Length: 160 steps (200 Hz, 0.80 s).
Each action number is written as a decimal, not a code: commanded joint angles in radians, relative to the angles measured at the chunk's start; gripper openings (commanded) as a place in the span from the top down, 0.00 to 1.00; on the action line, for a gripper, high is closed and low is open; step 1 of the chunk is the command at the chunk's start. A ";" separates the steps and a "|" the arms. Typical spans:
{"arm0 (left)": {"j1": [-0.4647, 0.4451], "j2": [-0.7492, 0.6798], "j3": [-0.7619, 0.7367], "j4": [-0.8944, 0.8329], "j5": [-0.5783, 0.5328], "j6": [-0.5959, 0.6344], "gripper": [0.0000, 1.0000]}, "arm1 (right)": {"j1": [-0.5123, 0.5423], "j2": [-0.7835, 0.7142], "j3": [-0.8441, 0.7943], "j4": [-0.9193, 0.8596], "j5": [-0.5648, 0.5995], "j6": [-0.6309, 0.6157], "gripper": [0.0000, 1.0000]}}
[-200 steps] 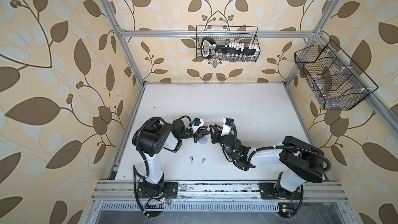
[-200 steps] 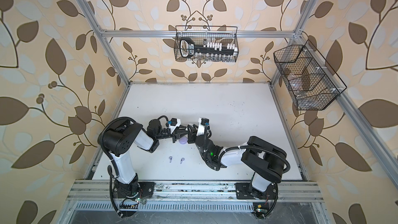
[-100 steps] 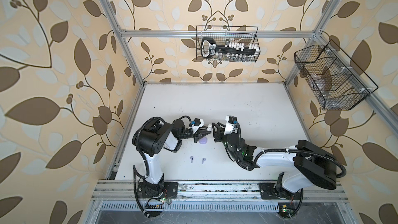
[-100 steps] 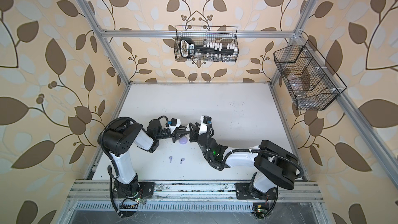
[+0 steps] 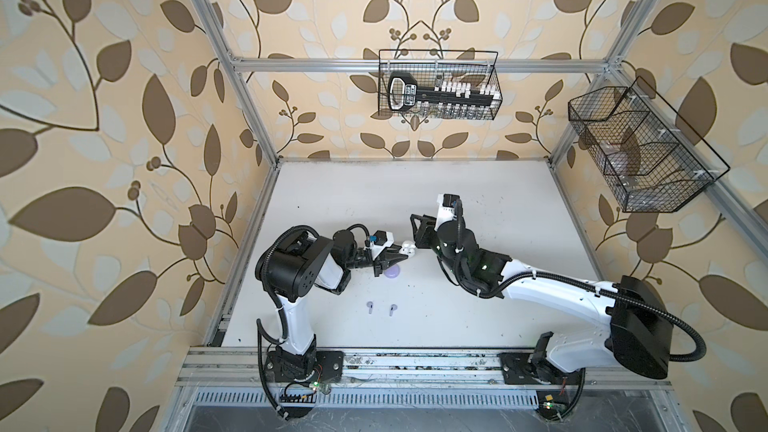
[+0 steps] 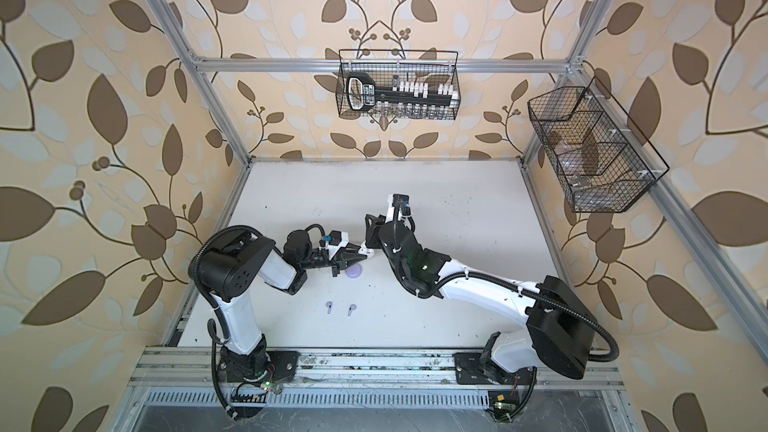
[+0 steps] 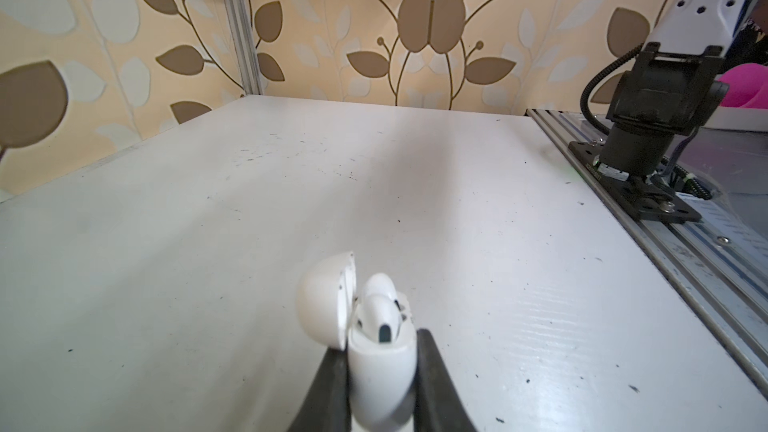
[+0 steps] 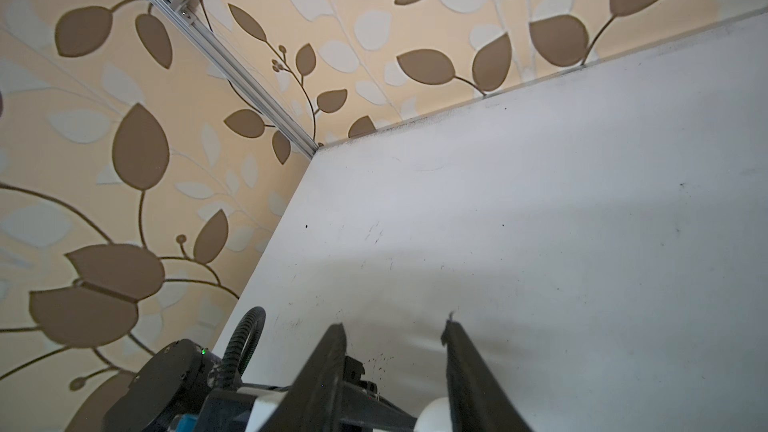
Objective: Insert the wireless bluetooth earbuds into the charging case
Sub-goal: 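Open the right gripper and raise it away from the case, then push the case lid shut with the right gripper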
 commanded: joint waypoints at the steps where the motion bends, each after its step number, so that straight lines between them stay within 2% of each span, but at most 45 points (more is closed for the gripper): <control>1: -0.002 -0.012 -0.009 0.065 0.041 0.040 1.00 | -0.031 0.014 0.077 -0.211 -0.123 0.038 0.60; 45: -0.010 -0.012 -0.026 0.063 0.054 0.097 1.00 | -0.098 0.071 0.142 -0.322 -0.281 0.060 0.60; 87: -0.014 -0.012 -0.036 0.062 0.063 0.121 1.00 | -0.123 0.188 0.226 -0.409 -0.414 0.042 0.60; 160: -0.014 -0.012 -0.045 0.063 0.079 0.142 1.00 | -0.141 0.386 0.367 -0.502 -0.524 0.006 0.62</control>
